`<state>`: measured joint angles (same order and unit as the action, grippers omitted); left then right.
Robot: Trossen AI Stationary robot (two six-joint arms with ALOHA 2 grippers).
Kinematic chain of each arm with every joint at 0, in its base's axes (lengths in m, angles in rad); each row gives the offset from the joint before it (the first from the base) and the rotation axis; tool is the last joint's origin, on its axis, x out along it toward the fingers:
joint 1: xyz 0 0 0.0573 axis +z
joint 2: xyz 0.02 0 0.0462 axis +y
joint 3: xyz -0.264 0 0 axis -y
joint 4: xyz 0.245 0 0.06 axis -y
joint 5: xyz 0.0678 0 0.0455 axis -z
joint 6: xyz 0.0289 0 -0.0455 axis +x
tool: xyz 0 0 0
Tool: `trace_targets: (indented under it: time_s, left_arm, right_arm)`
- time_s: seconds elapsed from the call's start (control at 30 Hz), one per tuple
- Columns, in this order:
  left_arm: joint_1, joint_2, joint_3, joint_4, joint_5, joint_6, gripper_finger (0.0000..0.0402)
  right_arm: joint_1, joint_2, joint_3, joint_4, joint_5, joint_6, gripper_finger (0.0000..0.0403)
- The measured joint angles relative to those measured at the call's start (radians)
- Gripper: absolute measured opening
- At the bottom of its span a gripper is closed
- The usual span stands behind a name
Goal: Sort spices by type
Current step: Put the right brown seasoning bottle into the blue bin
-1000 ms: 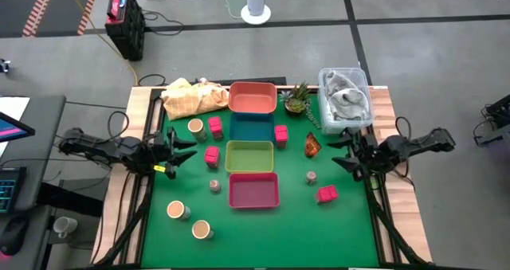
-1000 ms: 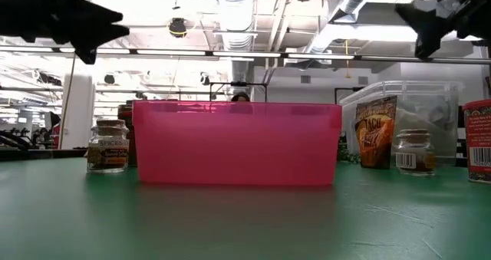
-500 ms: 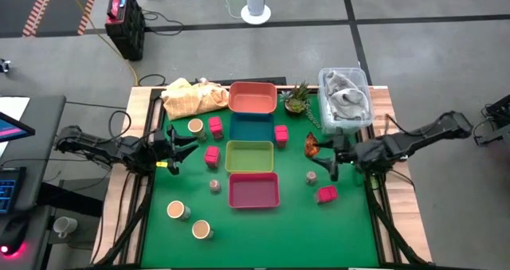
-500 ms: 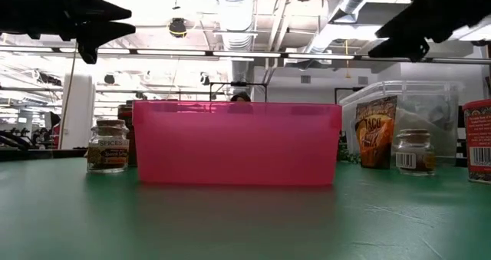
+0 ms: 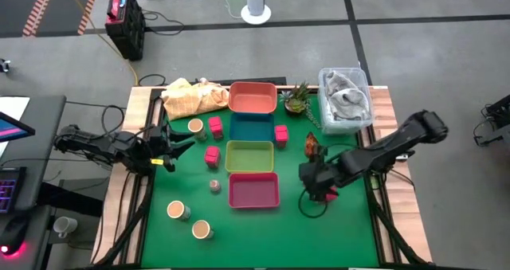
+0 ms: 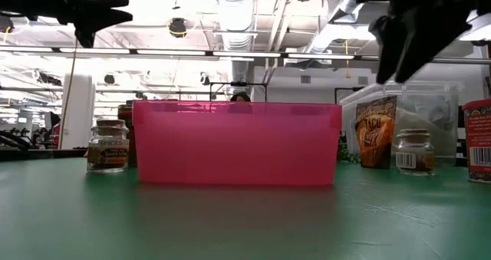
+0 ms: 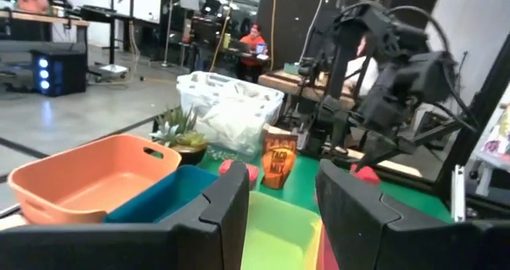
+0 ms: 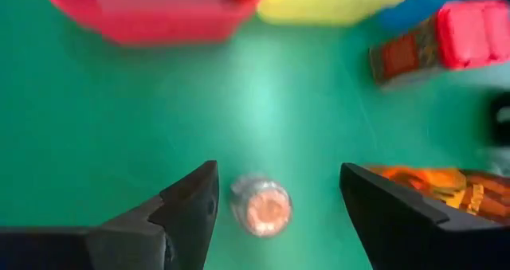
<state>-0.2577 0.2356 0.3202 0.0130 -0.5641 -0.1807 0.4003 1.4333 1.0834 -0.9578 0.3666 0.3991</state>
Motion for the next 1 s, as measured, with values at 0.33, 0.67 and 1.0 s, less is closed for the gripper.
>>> trace_targets:
  time_s: [0.33, 0.67, 1.0]
  left_arm:
    - [0.000, 0.000, 0.000, -0.063, -0.001, -0.048, 0.0137]
    - [0.000, 0.000, 0.000, -0.075, -0.002, 0.001, 0.0137]
    - [0.000, 0.000, -0.001, -0.061, -0.003, 0.041, 0.0137]
  right_arm:
    - [-0.084, 0.138, 0.035, -0.054, -0.161, -0.058, 0.0336]
    - [-0.080, 0.123, -0.069, 0.003, -0.167, -0.100, 0.0334]
    - [-0.115, 0.123, -0.179, 0.129, -0.206, -0.149, 0.0309]
